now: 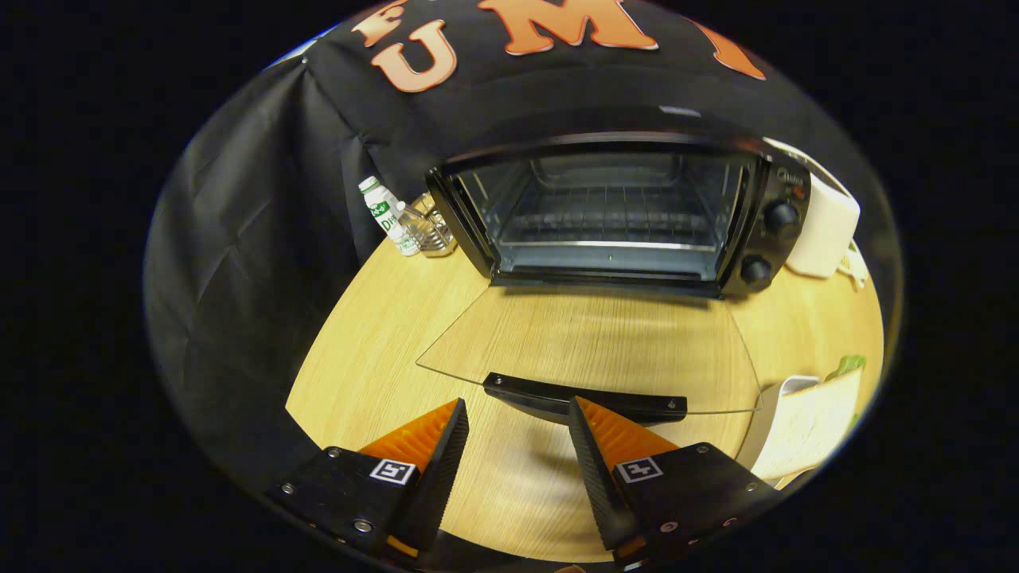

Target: Open the toaster oven, put the food inside, and close the toaster oven door.

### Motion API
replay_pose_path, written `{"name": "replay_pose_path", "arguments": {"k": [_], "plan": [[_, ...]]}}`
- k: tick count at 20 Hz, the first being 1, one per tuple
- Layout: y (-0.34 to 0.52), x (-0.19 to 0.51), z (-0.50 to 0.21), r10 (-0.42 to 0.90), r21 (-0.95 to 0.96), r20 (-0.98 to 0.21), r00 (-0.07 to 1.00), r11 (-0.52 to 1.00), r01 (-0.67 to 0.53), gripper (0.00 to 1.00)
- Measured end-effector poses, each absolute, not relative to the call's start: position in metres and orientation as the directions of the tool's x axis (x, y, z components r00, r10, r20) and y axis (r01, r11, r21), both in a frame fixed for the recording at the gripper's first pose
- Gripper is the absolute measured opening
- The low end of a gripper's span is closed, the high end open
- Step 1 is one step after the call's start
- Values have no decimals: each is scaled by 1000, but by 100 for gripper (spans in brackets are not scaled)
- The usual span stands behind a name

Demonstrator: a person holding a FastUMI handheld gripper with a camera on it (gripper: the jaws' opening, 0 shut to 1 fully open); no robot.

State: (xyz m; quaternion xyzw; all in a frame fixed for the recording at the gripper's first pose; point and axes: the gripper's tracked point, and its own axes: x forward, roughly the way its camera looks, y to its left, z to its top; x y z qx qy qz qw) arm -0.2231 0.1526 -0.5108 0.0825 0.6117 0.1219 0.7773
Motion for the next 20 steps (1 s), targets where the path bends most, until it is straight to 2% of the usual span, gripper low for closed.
{"name": "replay_pose_path", "arguments": {"k": [4,9,13,16,20], "plan": [[129,-227,-537,221,209,-957,187,975,-79,74],[129,-229,-541,275,278,-949,156,961,-3,74],[109,-219,-512,277,291,-934,225,956,27,75],[88,-214,-469,286,301,-916,282,953,11,82],[28,-204,-419,226,253,-906,359,967,28,92]]}}
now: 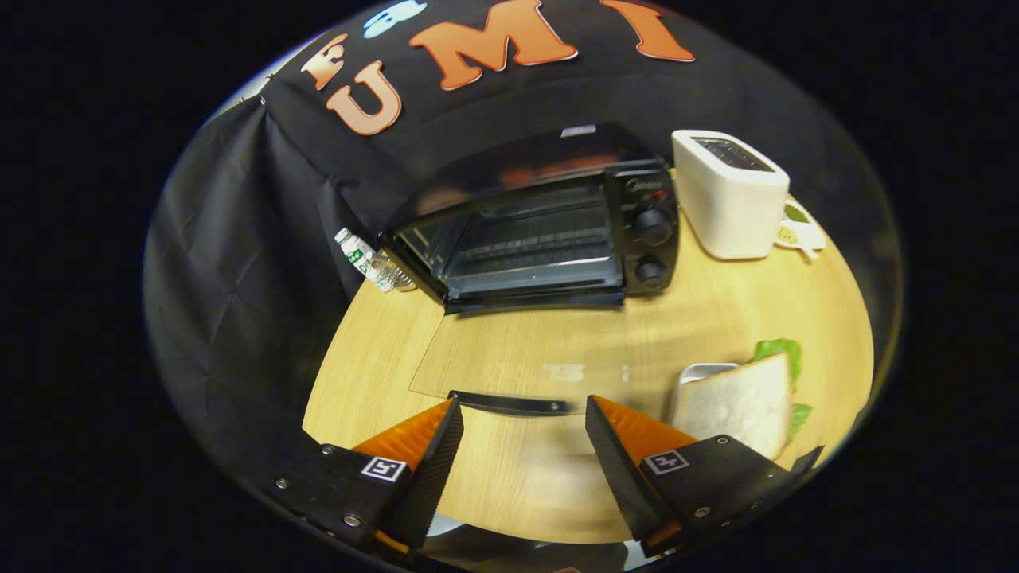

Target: Open the toaster oven, put the food inside, and close the toaster oven door.

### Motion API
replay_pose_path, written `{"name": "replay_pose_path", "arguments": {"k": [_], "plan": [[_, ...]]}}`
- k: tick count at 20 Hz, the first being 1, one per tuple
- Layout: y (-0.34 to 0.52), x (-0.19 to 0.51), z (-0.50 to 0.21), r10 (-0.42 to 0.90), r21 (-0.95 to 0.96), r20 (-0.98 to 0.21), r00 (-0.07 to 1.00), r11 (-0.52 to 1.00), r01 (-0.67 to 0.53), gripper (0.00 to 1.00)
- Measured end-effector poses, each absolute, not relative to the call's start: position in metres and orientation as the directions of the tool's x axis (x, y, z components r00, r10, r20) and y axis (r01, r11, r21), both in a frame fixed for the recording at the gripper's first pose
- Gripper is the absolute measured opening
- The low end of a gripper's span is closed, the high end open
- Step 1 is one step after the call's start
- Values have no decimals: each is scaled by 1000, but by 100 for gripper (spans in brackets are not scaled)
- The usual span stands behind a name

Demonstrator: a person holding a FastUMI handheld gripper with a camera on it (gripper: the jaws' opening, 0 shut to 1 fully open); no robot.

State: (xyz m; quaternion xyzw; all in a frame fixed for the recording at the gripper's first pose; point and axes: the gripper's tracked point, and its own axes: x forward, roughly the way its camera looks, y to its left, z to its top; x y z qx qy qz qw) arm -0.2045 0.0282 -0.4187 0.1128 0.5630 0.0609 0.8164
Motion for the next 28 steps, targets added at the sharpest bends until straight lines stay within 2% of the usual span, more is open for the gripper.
{"name": "replay_pose_path", "arguments": {"k": [1,5,8,13,16,18,20,23,25,27,28], "plan": [[9,-202,-409,205,235,-905,372,971,37,96],[-75,-199,-395,98,143,-913,397,986,86,96],[-122,-213,-408,44,88,-938,343,990,113,96],[-146,-237,-449,105,136,-972,210,981,142,97],[-138,-240,-475,245,268,-960,135,945,189,96],[-134,-238,-486,327,337,-941,84,909,244,89],[-137,-239,-500,355,348,-934,24,898,270,79],[-126,-241,-503,437,393,-899,-29,834,388,55],[-124,-239,-497,468,404,-883,-31,793,457,44],[-123,-237,-488,454,400,-891,-12,796,454,37],[-119,-236,-479,453,403,-892,-5,798,448,37]]}}
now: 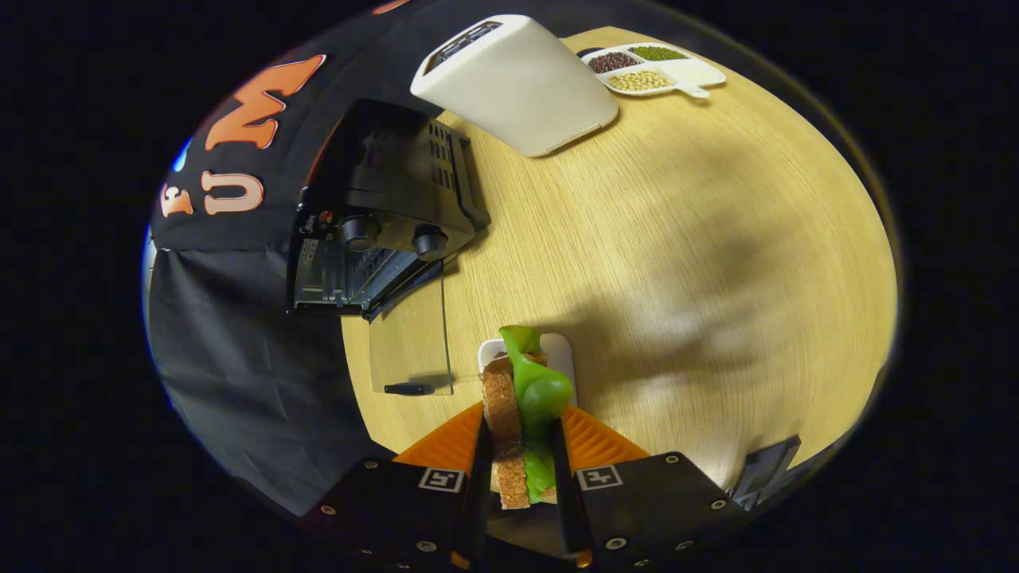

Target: Open the toaster oven, put the food inside, and close the toaster oven door.

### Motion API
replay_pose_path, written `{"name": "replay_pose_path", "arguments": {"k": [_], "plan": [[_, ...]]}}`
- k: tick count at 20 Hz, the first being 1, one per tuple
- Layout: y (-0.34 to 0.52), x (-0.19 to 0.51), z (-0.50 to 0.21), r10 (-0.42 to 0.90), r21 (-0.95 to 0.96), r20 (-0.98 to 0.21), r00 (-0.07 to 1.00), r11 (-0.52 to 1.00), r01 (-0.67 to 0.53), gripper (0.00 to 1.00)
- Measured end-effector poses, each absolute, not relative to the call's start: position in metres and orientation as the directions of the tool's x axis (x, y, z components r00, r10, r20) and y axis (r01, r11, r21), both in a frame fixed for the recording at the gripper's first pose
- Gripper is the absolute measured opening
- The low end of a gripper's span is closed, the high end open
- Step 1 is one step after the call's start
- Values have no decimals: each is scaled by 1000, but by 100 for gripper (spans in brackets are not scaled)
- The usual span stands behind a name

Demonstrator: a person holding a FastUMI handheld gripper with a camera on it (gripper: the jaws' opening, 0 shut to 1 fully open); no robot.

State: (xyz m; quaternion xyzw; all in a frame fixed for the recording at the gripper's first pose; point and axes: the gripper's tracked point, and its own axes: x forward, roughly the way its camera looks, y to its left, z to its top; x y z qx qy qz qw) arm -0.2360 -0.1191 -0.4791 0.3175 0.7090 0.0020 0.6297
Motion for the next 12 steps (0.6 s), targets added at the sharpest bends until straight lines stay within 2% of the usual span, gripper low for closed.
{"name": "replay_pose_path", "arguments": {"k": [6,10,12], "plan": [[-91,-213,-420,446,437,-890,93,776,455,37],[-50,-185,-398,465,518,-855,230,730,446,37],[-24,-173,-400,495,565,-823,278,669,483,37]]}}
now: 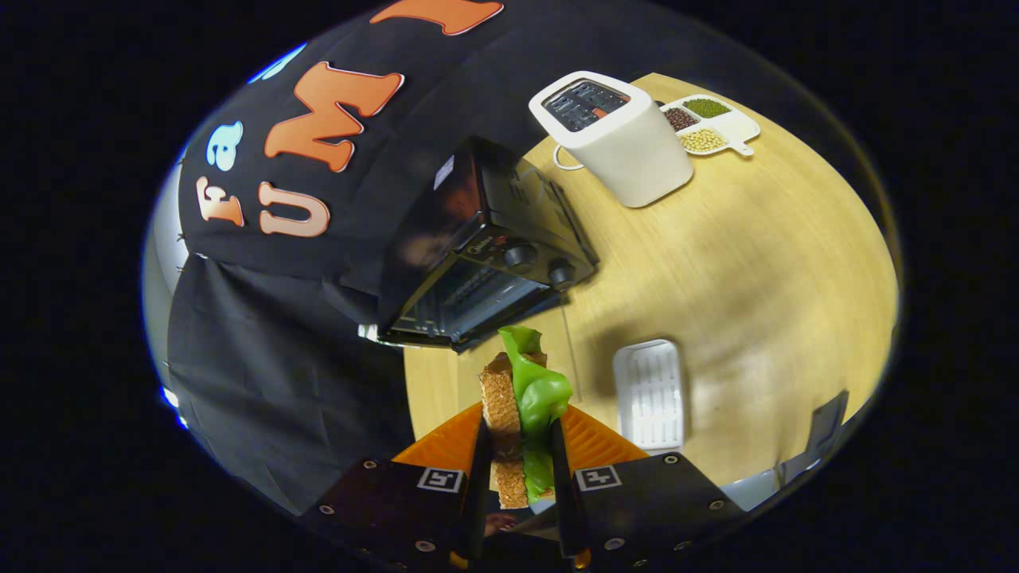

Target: Open the toaster oven, put the food inside, and close the toaster oven door.

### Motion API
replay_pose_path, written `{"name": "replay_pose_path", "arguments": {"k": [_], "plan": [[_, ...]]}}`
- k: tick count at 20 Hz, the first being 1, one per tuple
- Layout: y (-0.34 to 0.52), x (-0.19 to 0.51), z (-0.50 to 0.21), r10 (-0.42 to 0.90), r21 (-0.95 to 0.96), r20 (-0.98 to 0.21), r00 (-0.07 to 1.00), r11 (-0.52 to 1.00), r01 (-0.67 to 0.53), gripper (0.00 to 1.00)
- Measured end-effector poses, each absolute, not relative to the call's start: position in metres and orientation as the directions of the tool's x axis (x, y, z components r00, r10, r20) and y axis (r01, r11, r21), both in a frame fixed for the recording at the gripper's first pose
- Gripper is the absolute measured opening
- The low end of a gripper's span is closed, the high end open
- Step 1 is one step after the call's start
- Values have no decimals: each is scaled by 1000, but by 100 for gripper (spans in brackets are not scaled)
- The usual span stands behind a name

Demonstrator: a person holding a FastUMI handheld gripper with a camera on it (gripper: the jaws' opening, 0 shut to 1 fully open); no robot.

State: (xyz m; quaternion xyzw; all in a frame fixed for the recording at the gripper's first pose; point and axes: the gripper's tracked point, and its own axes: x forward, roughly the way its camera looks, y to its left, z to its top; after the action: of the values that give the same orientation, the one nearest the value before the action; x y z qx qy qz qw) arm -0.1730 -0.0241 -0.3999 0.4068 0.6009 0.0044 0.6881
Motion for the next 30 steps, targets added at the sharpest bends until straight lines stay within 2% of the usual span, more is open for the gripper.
{"name": "replay_pose_path", "arguments": {"k": [9,15,21,30], "plan": [[64,-101,-431,467,711,-703,536,451,540,37],[76,-69,-472,344,727,-686,641,349,591,37],[87,-45,-503,267,765,-641,720,306,567,37],[85,-12,-541,127,755,-632,765,324,570,38]]}}
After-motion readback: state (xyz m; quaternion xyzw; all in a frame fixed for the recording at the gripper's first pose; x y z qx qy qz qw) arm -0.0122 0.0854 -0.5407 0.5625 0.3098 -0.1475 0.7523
